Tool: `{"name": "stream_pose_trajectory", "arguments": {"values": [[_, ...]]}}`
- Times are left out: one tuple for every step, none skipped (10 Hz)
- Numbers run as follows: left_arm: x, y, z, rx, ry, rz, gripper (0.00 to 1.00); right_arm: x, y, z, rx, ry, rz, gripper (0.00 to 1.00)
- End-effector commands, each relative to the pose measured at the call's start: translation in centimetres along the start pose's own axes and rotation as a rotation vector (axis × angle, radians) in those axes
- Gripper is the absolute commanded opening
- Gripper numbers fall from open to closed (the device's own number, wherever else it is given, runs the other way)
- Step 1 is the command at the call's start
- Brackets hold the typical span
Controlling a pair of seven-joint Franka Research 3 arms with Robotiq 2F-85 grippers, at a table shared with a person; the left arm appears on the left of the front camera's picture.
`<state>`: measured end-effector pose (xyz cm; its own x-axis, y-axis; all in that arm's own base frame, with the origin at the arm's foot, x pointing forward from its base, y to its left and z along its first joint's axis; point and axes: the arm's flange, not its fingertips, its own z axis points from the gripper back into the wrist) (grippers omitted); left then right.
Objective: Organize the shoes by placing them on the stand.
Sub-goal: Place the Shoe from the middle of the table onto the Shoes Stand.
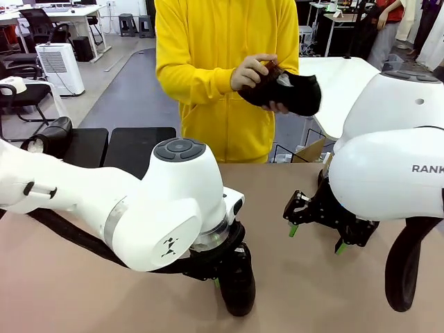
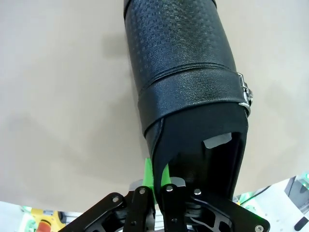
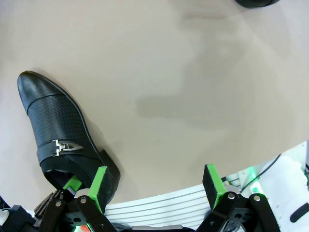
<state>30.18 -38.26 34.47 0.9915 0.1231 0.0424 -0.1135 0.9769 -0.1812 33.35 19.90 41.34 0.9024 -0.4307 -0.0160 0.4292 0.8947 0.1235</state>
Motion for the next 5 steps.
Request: {"name": "stream_pose_trajectory", "arguments": {"values": [[-0.3, 0.7, 2.3, -0.025, 0.009, -0.091, 0.00, 0.3, -0.1, 0.1, 0.000, -0.011, 0.013, 1.00], [-0.8, 1.8, 5.5, -0.065, -0.067, -0.171, 0.00, 0.3, -0.1, 0.1, 0.000, -0.011, 0.013, 1.00], [-0.5, 3.8, 8.9, -0.079, -0.135, -0.218, 0.00, 0.3, -0.1, 0.1, 0.000, -0.011, 0.013, 1.00], [0.5, 6.2, 12.0, -0.012, -0.128, -0.278, 0.00, 0.3, -0.1, 0.1, 0.000, -0.011, 0.013, 1.00], [1.9, 9.1, 15.2, 0.026, -0.163, -0.345, 0.00, 0.3, -0.1, 0.1, 0.000, -0.011, 0.013, 1.00]]}}
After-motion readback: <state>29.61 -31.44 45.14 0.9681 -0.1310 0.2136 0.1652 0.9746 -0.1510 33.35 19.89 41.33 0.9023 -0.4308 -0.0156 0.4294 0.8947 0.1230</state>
